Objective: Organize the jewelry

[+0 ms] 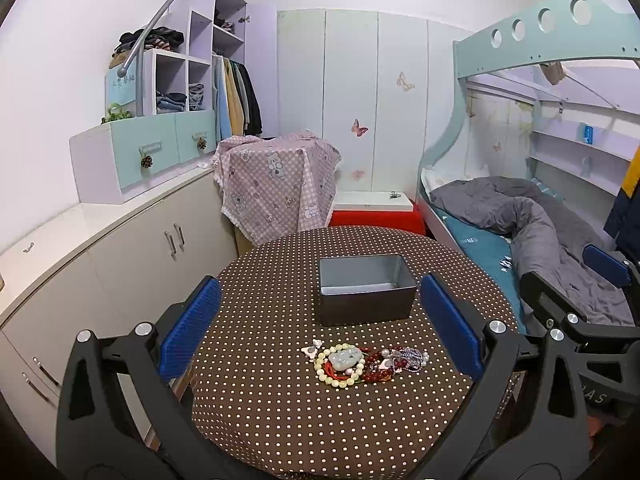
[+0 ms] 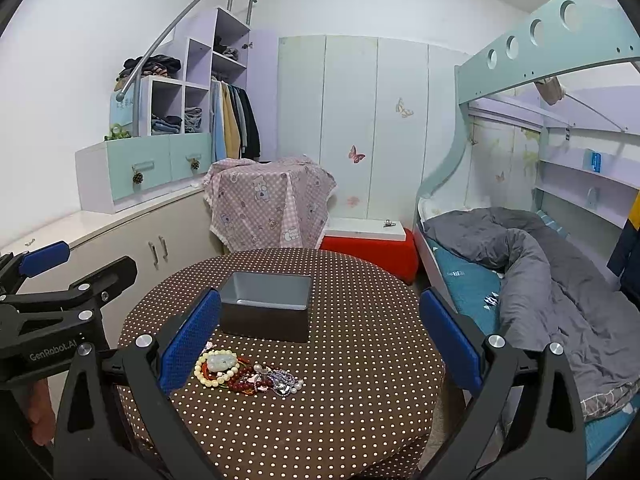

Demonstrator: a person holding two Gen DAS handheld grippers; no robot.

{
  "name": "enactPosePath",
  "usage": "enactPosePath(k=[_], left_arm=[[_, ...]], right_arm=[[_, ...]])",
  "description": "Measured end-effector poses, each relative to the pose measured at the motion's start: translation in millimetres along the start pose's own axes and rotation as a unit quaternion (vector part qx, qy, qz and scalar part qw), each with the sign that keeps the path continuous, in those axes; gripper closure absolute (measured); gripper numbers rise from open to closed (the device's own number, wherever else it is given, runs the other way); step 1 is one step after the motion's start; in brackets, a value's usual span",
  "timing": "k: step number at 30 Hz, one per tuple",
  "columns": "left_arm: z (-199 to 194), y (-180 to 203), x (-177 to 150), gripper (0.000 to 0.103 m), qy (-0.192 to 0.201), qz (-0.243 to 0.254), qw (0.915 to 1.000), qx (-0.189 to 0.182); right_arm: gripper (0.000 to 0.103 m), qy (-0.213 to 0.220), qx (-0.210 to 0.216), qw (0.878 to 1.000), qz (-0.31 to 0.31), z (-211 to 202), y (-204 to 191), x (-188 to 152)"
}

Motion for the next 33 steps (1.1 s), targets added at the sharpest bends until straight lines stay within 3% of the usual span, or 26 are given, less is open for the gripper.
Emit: enactPosePath(k=[33], left_arm=[[5.4, -1.7, -0.4, 0.006, -0.002, 0.000, 1.0000, 0.006]], right_arm=[[0.008, -0.013, 0.000, 1.000, 0.002, 8.1, -3.1, -1.9]])
Point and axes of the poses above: each gripper's, at about its wrist camera, not at the fingertips, and z roughly the way its jaws point, y to its right, x to its top, the point moved 6 cm from there along z, roughly the way its jaws point, and after that the axes turned 4 degrees about x, right-handed, at the moved point
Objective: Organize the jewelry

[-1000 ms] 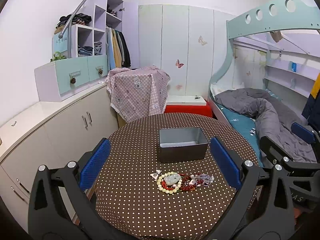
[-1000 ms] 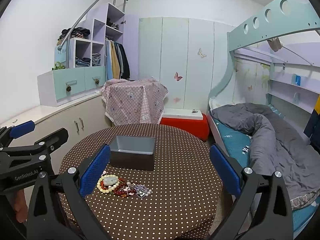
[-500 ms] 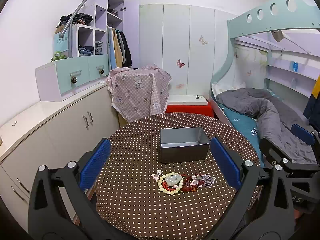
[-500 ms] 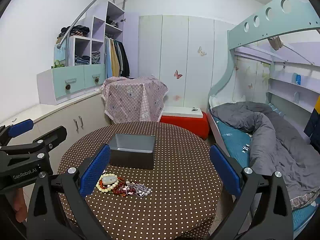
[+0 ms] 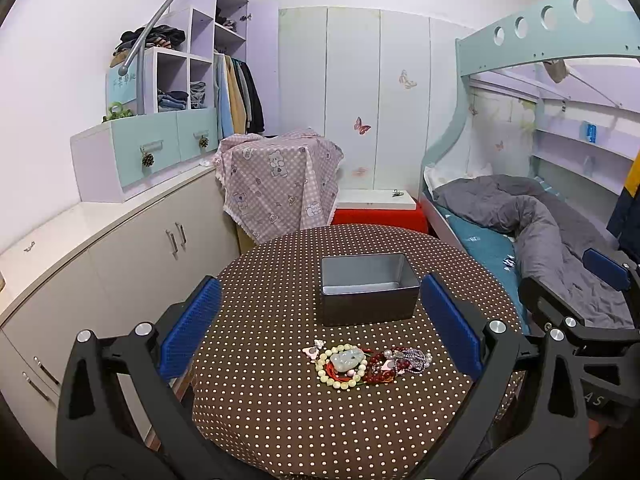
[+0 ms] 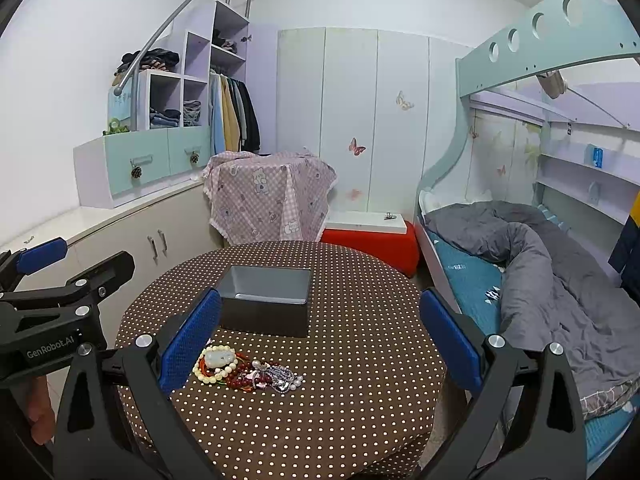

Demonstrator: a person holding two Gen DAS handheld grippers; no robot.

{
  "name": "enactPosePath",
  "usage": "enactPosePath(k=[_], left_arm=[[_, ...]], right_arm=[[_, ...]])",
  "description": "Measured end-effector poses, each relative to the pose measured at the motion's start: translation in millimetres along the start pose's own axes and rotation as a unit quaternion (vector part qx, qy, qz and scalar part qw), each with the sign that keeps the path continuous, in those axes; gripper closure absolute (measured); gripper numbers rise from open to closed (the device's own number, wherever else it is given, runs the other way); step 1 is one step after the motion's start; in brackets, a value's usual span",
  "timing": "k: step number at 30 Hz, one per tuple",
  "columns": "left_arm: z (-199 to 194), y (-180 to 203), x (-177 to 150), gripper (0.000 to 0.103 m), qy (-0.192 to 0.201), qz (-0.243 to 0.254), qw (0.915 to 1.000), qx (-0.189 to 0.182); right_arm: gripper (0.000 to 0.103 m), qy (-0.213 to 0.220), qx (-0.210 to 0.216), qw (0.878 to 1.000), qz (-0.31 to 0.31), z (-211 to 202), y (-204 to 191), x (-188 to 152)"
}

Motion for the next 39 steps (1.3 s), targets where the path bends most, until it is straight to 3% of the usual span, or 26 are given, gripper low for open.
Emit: enactPosePath(k=[27, 39], left_arm=[[4.6, 2.2, -5.3, 0.006, 0.004, 0.003, 0.9999, 0.010], [10.3, -0.1, -12.4, 0.006, -0.018, 0.002, 0.9998, 0.010]], right_arm=[[0.008, -0.002, -0.003, 1.000, 0.000, 1.2, 1.1, -2.2], [0.008, -0.020, -0.005, 1.000, 0.001, 7.7, 1.3, -10.4]])
Point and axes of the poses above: each gripper's, at about its wrist camera, not at the fingertips, and z roughly the way its jaws point, y to its right, x to its top, the point moved 6 cm from there along z, roughly the way its jaws point, and after that the axes turned 4 degrees about x, right-handed, at the moved point
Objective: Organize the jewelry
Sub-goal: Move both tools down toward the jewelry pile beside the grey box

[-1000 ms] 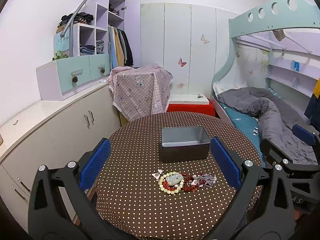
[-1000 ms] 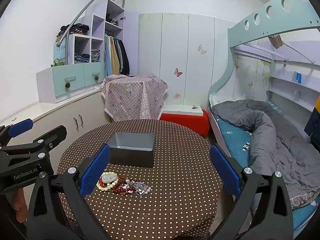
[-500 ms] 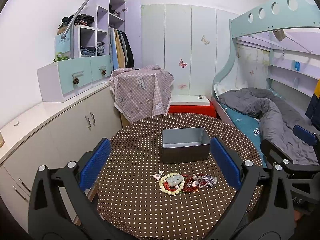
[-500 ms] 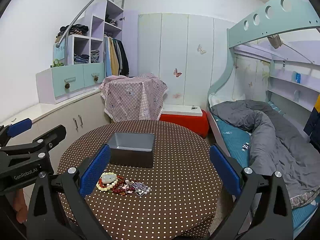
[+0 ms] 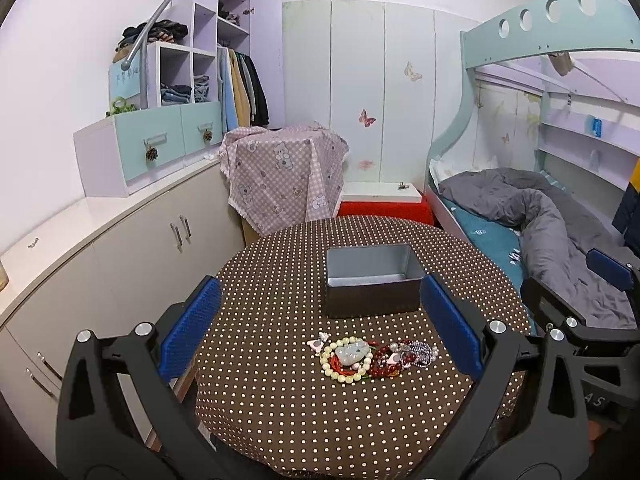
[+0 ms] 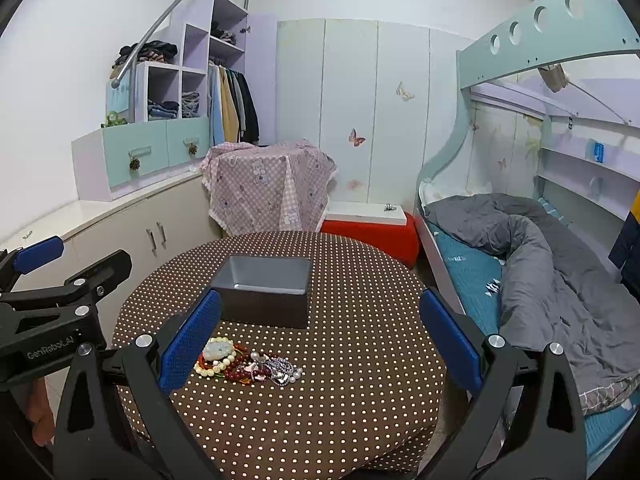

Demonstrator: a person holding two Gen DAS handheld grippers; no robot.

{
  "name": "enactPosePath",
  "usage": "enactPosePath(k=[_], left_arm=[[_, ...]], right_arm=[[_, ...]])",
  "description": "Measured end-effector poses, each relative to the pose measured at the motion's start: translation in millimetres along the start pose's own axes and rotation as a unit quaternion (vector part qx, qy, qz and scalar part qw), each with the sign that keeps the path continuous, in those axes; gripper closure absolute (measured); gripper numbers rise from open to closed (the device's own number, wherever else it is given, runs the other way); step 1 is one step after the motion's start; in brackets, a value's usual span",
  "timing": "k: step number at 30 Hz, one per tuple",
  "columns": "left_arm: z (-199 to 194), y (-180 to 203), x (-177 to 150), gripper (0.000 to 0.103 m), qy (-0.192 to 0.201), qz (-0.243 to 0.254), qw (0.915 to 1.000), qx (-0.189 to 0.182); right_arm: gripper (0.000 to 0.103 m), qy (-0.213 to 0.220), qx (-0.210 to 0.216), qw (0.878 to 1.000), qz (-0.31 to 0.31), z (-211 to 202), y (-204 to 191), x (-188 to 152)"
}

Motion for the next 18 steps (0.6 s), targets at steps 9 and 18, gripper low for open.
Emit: enactPosePath(k=[9, 18], left_arm=[[21.3, -10.1, -20.1, 0.006, -0.048, 0.000, 0.9989, 0.005], [58.3, -23.3, -53.0, 0.006, -0.124, 0.009, 0.9923, 0.006]], right_arm=[[0.008, -0.054, -0.018, 0.998, 0.013, 25.3, 7.5, -23.4], [0.008, -0.129, -0.031, 0.991, 0.031, 61.4, 17.3, -55.1]])
Point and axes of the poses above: each gripper's, at about its wrist camera, not at the fingertips, and z roughly the way its jaws point, y to its right, x to its top, the point moved 6 cm from there along z, roughly the way its jaws point, and after that the axes turned 4 degrees about x, right-handed, at the moved point
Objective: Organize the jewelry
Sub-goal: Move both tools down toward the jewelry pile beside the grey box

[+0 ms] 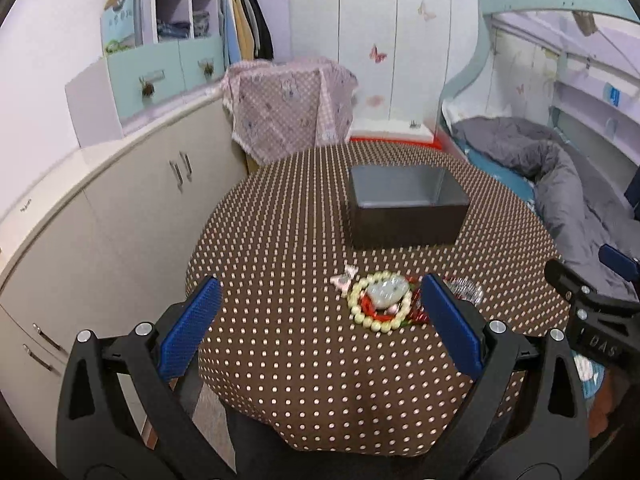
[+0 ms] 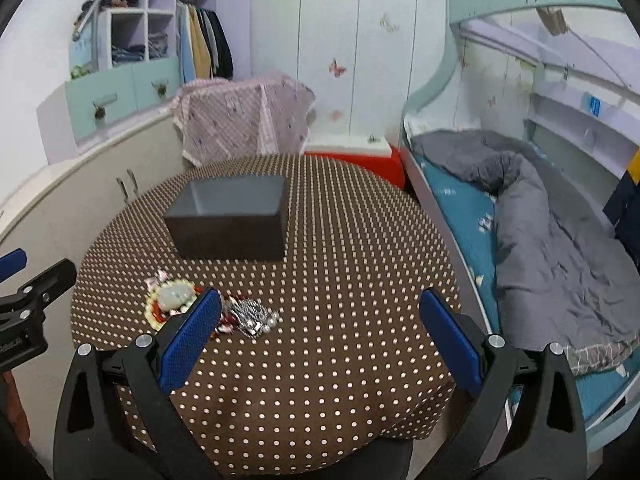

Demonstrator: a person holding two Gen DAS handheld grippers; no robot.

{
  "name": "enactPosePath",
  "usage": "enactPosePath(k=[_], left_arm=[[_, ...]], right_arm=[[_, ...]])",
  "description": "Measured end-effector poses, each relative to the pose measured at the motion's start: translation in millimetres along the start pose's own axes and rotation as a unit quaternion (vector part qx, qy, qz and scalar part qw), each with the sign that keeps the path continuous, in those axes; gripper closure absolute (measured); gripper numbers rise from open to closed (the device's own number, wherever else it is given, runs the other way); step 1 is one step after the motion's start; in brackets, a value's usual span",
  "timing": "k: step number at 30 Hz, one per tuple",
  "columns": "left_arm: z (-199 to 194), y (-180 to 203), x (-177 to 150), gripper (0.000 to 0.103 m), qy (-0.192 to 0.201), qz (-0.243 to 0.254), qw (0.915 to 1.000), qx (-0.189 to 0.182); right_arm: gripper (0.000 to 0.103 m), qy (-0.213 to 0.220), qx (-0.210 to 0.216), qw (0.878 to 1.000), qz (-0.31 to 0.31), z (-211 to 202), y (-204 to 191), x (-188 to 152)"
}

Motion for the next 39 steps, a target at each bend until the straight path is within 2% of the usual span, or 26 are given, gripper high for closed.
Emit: enactPosePath(k=[6, 11, 16, 19, 22, 24, 27, 29, 32, 36, 39], left_arm=[[25.5, 6.0, -14.4, 0.006, -0.041, 0.023, 0.9987, -0.021], [41.0, 22.1, -22.7, 0.013, -0.045, 0.066, 0.9958, -0.046], [58.6, 38.3, -29.7, 0.027, -0.051, 0.110, 0.9908, -0.062], [66.2, 44.6, -34.1, 0.031, -0.062, 0.123, 0.9873, -0.080], [76.9, 40.1, -39.0, 0.033, -0.088, 0.102, 0.9862, -0.096], [83.1, 33.3, -39.5, 0.039, -0.104, 0.075, 0.9864, -0.103], [91.5, 17.6, -34.3, 0.040, -0.119, 0.016, 0.9887, -0.089], [96.8, 11.2, -32.6, 0.041, -0.127, -0.001, 0.9885, -0.083], [105.4, 8.6, -36.0, 0.048, -0.146, -0.009, 0.9865, -0.072], [109.6, 10.7, -34.5, 0.054, -0.149, -0.008, 0.9871, -0.059], [115.7, 15.6, -31.2, 0.055, -0.152, 0.005, 0.9877, -0.038]], right_arm=[[0.008, -0.047, 0.000, 0.999, 0.012, 26.1, 3.9, -12.0], [0.008, -0.073, 0.006, 0.997, 0.016, 42.7, 3.7, -18.7], [0.008, -0.093, 0.014, 0.995, 0.019, 58.6, 0.5, -22.3], [0.008, -0.104, 0.018, 0.994, 0.021, 66.8, -1.3, -23.8], [0.008, -0.116, 0.024, 0.993, 0.026, 73.3, -3.7, -28.0], [0.008, -0.123, 0.030, 0.992, 0.027, 76.9, -5.5, -30.5], [0.008, -0.131, 0.034, 0.990, 0.026, 80.9, -5.8, -31.3], [0.008, -0.131, 0.036, 0.990, 0.025, 81.8, -6.5, -29.8], [0.008, -0.130, 0.036, 0.991, 0.025, 84.0, -5.8, -26.7], [0.008, -0.131, 0.033, 0.990, 0.027, 87.8, -3.9, -22.3], [0.008, -0.131, 0.031, 0.990, 0.027, 90.2, -3.6, -20.6]])
Point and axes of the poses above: each gripper's, at about its wrist camera, not at the fingertips, and z roughly the way its jaws point, y to its right, x to its top, the point moved 6 cm from there along z, roughly the way its jaws point, and after that the axes turned 4 degrees about x, right-handed, at the moved point
